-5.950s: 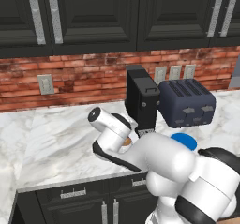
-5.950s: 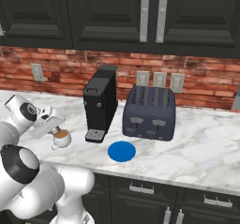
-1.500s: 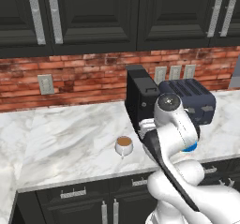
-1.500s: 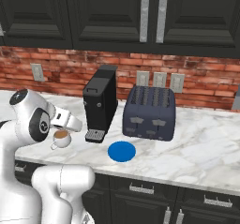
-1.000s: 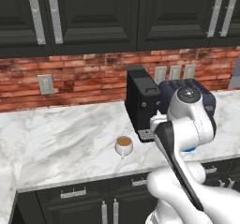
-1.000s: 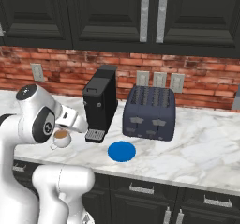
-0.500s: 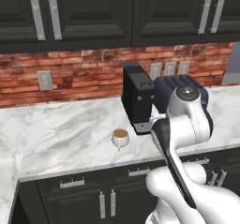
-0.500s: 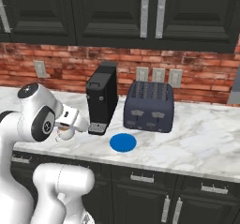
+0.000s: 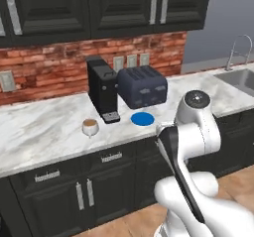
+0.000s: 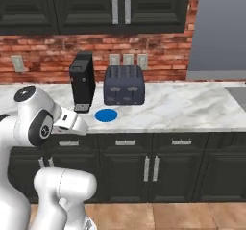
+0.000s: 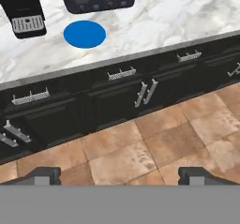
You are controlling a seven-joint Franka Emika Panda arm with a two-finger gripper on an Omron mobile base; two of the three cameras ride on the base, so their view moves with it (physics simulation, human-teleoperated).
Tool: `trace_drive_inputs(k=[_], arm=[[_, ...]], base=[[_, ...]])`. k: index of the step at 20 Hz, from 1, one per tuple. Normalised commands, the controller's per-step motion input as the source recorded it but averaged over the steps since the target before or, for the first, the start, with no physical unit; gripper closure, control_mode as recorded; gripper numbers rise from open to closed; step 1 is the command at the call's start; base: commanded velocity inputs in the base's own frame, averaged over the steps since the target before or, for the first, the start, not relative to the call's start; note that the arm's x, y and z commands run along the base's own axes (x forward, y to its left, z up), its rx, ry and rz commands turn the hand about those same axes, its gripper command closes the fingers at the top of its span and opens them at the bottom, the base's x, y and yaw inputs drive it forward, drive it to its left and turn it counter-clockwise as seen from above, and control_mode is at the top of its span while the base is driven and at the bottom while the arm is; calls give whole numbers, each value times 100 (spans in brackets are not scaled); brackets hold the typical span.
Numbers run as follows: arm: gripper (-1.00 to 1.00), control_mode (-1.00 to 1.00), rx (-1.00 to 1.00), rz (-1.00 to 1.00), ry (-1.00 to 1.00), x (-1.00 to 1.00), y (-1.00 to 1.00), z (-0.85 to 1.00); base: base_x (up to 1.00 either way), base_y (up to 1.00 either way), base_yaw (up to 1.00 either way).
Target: Take a sugar cube from the saucer and place it inside the coffee. Then, grab milk from the fridge and place it next to the coffee on the counter to sweeten the coffee.
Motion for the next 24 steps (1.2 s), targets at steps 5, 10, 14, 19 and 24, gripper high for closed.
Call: trace_drive_inputs(k=[5, 10, 14, 19, 24], arm=[[-100, 100, 0, 0, 0, 0, 0, 0], [-100, 100, 0, 0, 0, 0, 0, 0], [-100, 100, 0, 0, 0, 0, 0, 0], [-100, 100, 0, 0, 0, 0, 0, 0], [-100, 100, 0, 0, 0, 0, 0, 0]], base=[[-10, -40, -59], [0, -48, -61], [16, -45, -66], [26, -19, -71], [27, -9, -71]])
